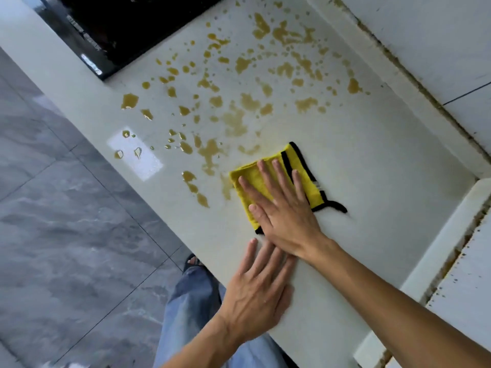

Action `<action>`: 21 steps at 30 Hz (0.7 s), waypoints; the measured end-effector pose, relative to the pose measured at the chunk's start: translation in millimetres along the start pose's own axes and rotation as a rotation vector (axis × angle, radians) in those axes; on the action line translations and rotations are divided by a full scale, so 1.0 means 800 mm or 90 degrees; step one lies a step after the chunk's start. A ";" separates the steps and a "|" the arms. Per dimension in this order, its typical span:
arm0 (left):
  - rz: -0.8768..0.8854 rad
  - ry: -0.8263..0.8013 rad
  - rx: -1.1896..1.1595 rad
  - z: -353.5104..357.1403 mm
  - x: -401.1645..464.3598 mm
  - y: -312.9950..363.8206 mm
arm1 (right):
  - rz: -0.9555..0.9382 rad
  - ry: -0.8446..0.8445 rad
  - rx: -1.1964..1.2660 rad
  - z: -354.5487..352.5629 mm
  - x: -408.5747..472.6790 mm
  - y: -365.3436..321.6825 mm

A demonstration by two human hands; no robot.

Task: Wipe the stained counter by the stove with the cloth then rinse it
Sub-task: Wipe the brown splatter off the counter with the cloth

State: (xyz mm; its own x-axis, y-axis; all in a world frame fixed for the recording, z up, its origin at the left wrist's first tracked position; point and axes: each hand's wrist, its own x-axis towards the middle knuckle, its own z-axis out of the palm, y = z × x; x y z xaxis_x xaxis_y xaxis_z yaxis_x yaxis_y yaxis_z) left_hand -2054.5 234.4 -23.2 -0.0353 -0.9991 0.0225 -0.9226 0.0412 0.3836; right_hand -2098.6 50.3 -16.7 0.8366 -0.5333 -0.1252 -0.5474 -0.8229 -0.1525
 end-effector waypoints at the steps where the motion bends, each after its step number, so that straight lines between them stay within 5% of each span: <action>1: -0.018 -0.009 -0.003 0.000 -0.010 0.005 | -0.054 -0.001 0.006 -0.001 0.018 -0.010; 3: -0.035 -0.010 0.001 0.000 -0.018 0.008 | -0.093 -0.002 0.014 -0.007 0.061 -0.015; 8: -0.047 -0.024 0.001 0.002 -0.018 0.011 | 0.049 -0.020 0.007 -0.023 0.071 0.032; 14: -0.049 -0.039 0.030 0.004 -0.015 0.008 | -0.166 -0.032 -0.012 0.003 0.048 -0.054; 21: -0.053 -0.050 0.007 0.000 -0.019 0.010 | -0.077 -0.021 -0.012 -0.001 0.033 -0.049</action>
State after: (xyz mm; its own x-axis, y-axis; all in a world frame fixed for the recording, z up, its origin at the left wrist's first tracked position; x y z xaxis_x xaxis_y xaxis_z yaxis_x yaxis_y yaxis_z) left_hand -2061.5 249.9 -20.2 0.0117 -0.9966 -0.0816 -0.9280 -0.0412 0.3703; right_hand -2055.0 68.2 -13.5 0.8952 -0.4234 -0.1394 -0.4417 -0.8844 -0.1507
